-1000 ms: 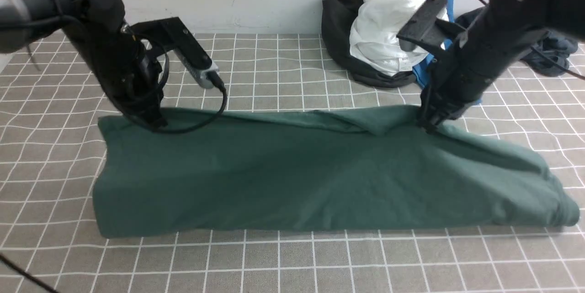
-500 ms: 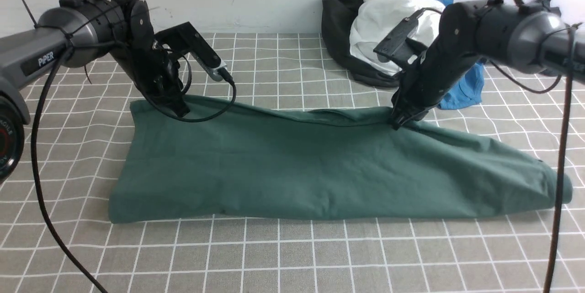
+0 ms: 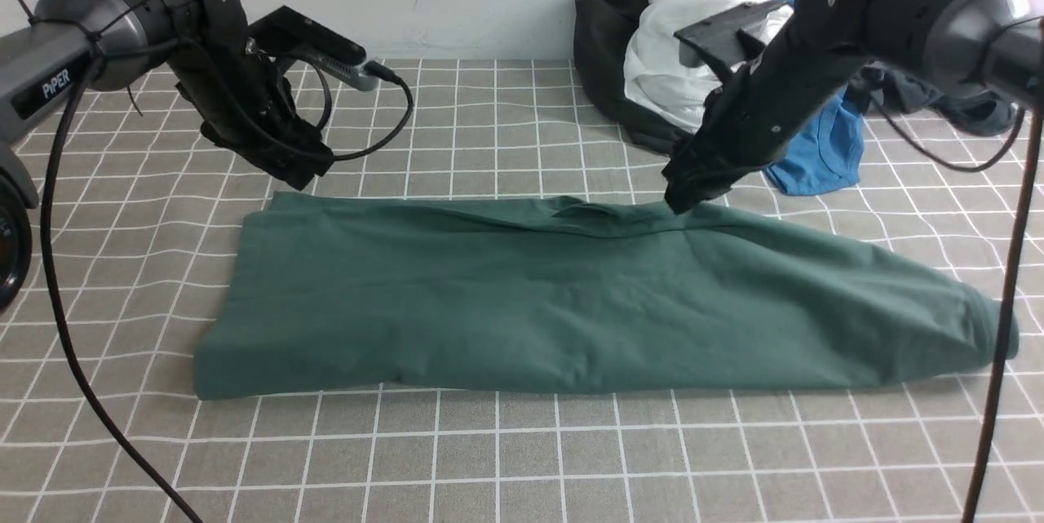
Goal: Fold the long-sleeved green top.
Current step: Use both arms to drag the lower edge of the fabric forward and fold it over the upper edge, then use the right arm to clamp the right edge of the fabric
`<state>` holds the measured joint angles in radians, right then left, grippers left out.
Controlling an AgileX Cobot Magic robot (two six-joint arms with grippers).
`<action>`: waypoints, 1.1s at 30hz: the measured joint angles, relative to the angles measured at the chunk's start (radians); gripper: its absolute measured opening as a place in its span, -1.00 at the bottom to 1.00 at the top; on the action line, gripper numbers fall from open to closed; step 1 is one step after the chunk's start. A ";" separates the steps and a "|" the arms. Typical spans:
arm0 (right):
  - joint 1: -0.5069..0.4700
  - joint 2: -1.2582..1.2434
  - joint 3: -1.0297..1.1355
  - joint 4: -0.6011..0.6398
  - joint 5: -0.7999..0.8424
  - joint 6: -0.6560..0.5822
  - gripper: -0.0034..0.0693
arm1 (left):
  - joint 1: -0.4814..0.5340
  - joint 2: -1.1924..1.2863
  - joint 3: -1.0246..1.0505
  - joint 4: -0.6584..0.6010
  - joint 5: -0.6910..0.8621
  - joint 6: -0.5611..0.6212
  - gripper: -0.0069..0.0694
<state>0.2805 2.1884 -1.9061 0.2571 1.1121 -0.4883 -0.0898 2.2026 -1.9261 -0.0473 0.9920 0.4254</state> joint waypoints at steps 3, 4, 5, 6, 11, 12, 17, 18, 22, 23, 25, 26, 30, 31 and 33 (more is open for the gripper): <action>0.044 0.066 0.000 0.072 0.025 -0.061 0.20 | -0.027 -0.002 -0.005 -0.017 0.116 0.001 -0.11; 0.044 0.071 0.000 0.072 0.022 -0.064 0.20 | -0.029 -0.002 -0.005 -0.017 0.120 0.001 -0.13; 0.062 0.104 0.000 0.069 -0.009 -0.075 0.20 | -0.039 -0.002 -0.005 -0.019 0.142 0.004 -0.27; 0.066 0.113 0.000 0.066 -0.023 -0.076 0.20 | -0.043 -0.002 -0.005 -0.020 0.147 0.007 -0.31; 0.071 0.148 -0.003 0.035 -0.232 0.023 0.20 | -0.060 -0.002 -0.005 -0.035 0.191 0.013 -0.76; 0.062 0.152 -0.003 0.022 -0.298 0.079 0.20 | -0.060 -0.002 -0.005 -0.039 0.206 0.013 -0.81; 0.010 0.156 -0.004 -0.003 -0.385 0.220 0.20 | -0.059 -0.002 -0.005 -0.039 0.223 0.013 -0.84; 0.004 0.155 -0.004 -0.005 -0.383 0.224 0.20 | -0.059 -0.002 -0.005 -0.039 0.223 0.013 -0.84; -0.069 0.111 -0.056 -0.053 -0.188 0.253 0.20 | -0.059 -0.002 -0.005 -0.039 0.232 0.013 -0.84; -0.086 0.093 -0.070 -0.069 -0.137 0.246 0.20 | -0.059 -0.002 -0.005 -0.040 0.233 0.013 -0.84; -0.117 0.040 -0.088 -0.118 -0.011 0.221 0.20 | -0.059 -0.002 -0.005 -0.042 0.233 0.013 -0.84; -0.131 0.007 -0.092 -0.139 0.034 0.210 0.20 | -0.059 -0.002 -0.005 -0.048 0.233 0.013 -0.84; -0.211 -0.114 -0.052 -0.209 0.105 0.209 0.19 | -0.062 -0.002 -0.005 -0.080 0.234 0.013 -0.84; -0.233 -0.139 -0.013 -0.213 0.107 0.213 0.18 | -0.064 -0.002 -0.005 -0.081 0.234 0.014 -0.84; -0.274 -0.202 0.094 -0.216 0.111 0.219 0.17 | -0.073 -0.004 -0.005 -0.083 0.234 0.017 -0.84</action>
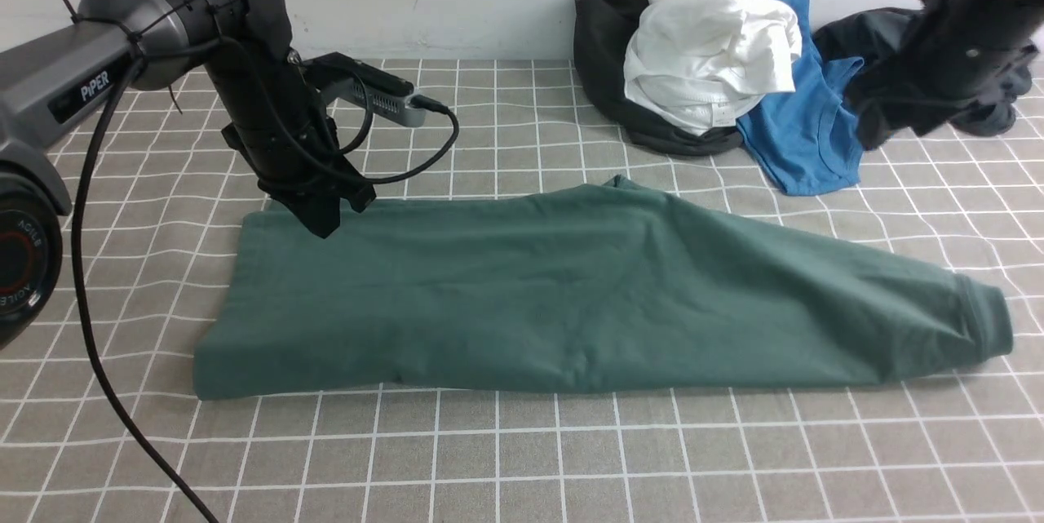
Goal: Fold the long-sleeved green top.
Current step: Use the right arm to clamp the right edge of the fabric
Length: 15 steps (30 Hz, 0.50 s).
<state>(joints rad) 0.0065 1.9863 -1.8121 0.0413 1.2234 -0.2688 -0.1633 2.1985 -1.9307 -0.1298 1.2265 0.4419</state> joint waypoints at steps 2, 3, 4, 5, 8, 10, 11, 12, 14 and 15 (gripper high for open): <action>-0.029 -0.043 0.087 0.002 0.002 0.000 0.17 | -0.010 -0.005 0.000 -0.001 0.000 0.001 -0.84; -0.047 -0.069 0.176 0.004 0.003 0.000 0.17 | -0.017 -0.008 0.000 -0.003 0.000 0.002 -0.84; -0.050 -0.075 0.189 0.005 0.004 0.000 0.17 | -0.019 -0.009 0.000 -0.005 0.000 0.003 -0.84; -0.072 -0.093 0.283 0.008 0.001 0.001 0.17 | -0.027 -0.015 0.000 -0.015 0.000 0.003 -0.84; -0.107 -0.094 0.413 0.011 -0.084 0.031 0.17 | -0.035 -0.020 -0.001 -0.055 0.000 0.020 -0.84; -0.129 -0.085 0.467 0.011 -0.179 0.059 0.19 | -0.035 -0.020 -0.001 -0.078 0.000 0.038 -0.84; -0.137 -0.079 0.479 0.011 -0.210 0.072 0.21 | -0.035 -0.020 -0.001 -0.084 0.000 0.042 -0.84; -0.139 -0.078 0.479 0.011 -0.218 0.076 0.22 | -0.035 -0.020 -0.001 -0.085 0.000 0.042 -0.84; -0.161 -0.052 0.482 0.010 -0.288 0.108 0.31 | -0.035 -0.020 -0.001 -0.094 0.000 0.046 -0.84; -0.167 -0.039 0.482 0.008 -0.313 0.120 0.36 | -0.035 -0.020 -0.001 -0.095 0.000 0.047 -0.84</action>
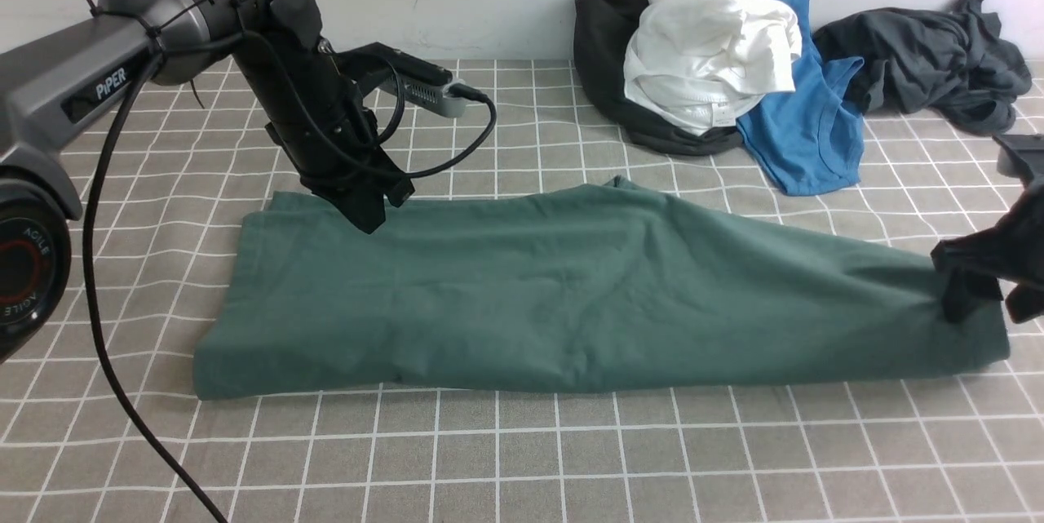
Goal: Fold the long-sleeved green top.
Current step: Use the right arm to clamp the right edge of the fabric
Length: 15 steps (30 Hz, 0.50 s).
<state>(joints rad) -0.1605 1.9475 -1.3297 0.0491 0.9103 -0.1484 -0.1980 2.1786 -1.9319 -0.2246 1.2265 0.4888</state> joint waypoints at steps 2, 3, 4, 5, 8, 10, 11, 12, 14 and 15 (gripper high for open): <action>-0.004 0.027 0.000 -0.003 -0.025 0.008 0.45 | 0.000 0.000 0.000 0.000 0.000 0.000 -0.84; -0.004 0.029 0.000 -0.003 -0.027 0.009 0.46 | 0.000 0.000 0.000 0.000 0.000 0.000 -0.84; -0.004 0.047 0.000 0.001 -0.040 0.009 0.48 | 0.000 0.000 0.000 0.000 0.000 0.001 -0.84; -0.004 0.052 0.000 0.003 -0.043 0.009 0.49 | 0.000 0.000 0.000 0.000 0.000 0.001 -0.84; -0.004 0.078 0.000 0.027 -0.059 0.010 0.50 | 0.000 0.000 0.000 0.000 0.000 0.001 -0.84; -0.004 0.078 0.000 0.033 -0.059 0.009 0.49 | 0.000 0.000 0.000 0.000 0.000 0.001 -0.84; -0.004 0.078 0.000 0.033 -0.059 0.007 0.46 | 0.000 0.000 0.000 0.000 0.000 0.001 -0.84; -0.004 0.078 0.000 0.034 -0.059 0.002 0.41 | 0.000 0.000 0.000 0.000 0.000 0.001 -0.84; -0.004 0.078 -0.001 0.039 -0.055 -0.011 0.28 | 0.000 0.000 0.000 0.001 0.000 0.001 -0.84; -0.004 0.077 -0.003 0.041 -0.048 -0.022 0.17 | 0.000 0.000 0.000 0.005 0.000 0.002 -0.84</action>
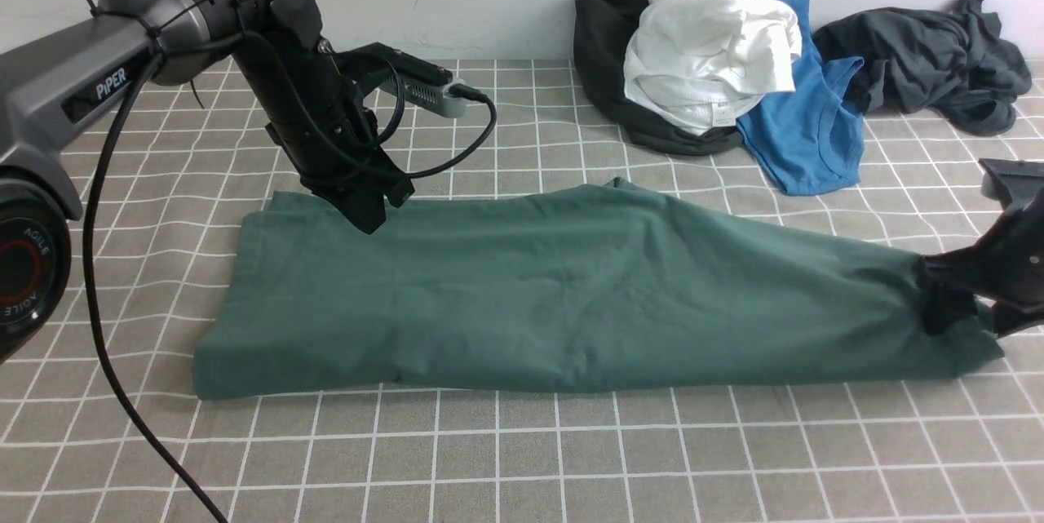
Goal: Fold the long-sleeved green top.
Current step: Use the right arm to clamp the right edge of the fabric, then use the right arm to drag the right edge of the fabric to the left and folds it over the left edge
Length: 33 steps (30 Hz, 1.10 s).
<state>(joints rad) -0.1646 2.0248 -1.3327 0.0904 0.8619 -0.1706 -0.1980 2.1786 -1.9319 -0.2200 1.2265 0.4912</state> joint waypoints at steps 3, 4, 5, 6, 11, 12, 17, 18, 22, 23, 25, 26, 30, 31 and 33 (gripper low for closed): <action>0.000 -0.013 -0.018 0.000 0.039 -0.038 -0.30 | 0.000 -0.009 0.000 0.013 0.001 0.017 -0.84; 0.000 -0.023 -0.027 0.000 0.051 -0.049 -0.44 | 0.000 -0.015 0.000 0.015 0.001 0.021 -0.84; 0.000 -0.039 -0.037 -0.002 0.063 -0.060 -0.61 | 0.000 -0.025 0.000 0.020 0.001 0.022 -0.84; 0.000 -0.060 -0.047 -0.009 0.075 -0.067 -0.74 | 0.000 -0.040 0.000 0.025 0.001 0.024 -0.84; 0.000 -0.184 -0.092 -0.143 0.126 -0.055 -0.84 | 0.000 -0.133 0.000 0.086 0.002 0.025 -0.84; 0.000 -0.212 -0.108 -0.186 0.144 -0.043 -0.84 | 0.000 -0.153 0.000 0.103 0.003 0.025 -0.84; 0.013 -0.330 -0.266 -0.267 0.255 -0.016 -0.84 | 0.000 -0.287 0.000 0.197 0.007 0.019 -0.84; 0.033 -0.347 -0.316 -0.248 0.290 -0.032 -0.84 | 0.000 -0.322 0.000 0.209 0.010 0.010 -0.84; 0.152 -0.350 -0.463 -0.134 0.369 -0.096 -0.84 | 0.000 -0.409 0.000 0.227 0.015 -0.028 -0.84; 0.210 -0.338 -0.502 -0.099 0.382 -0.112 -0.84 | 0.000 -0.441 0.000 0.228 0.018 -0.041 -0.84; 0.307 -0.307 -0.550 -0.037 0.390 -0.129 -0.84 | 0.000 -0.491 0.000 0.228 0.025 -0.057 -0.84; 0.329 -0.298 -0.554 -0.032 0.390 -0.130 -0.84 | 0.000 -0.502 0.000 0.227 0.026 -0.059 -0.84; 0.525 -0.176 -0.618 0.034 0.384 -0.134 -0.84 | 0.000 -0.598 0.000 0.227 0.030 -0.095 -0.84; 0.576 -0.119 -0.632 0.047 0.368 -0.128 -0.84 | 0.000 -0.633 -0.001 0.227 0.033 -0.110 -0.84; 0.654 -0.035 -0.657 0.069 0.331 -0.103 -0.84 | 0.000 -0.671 -0.001 0.227 0.034 -0.132 -0.84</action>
<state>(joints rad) 0.4898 1.9903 -1.9902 0.1596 1.1929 -0.2738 -0.1980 1.5075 -1.9327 0.0068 1.2600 0.3588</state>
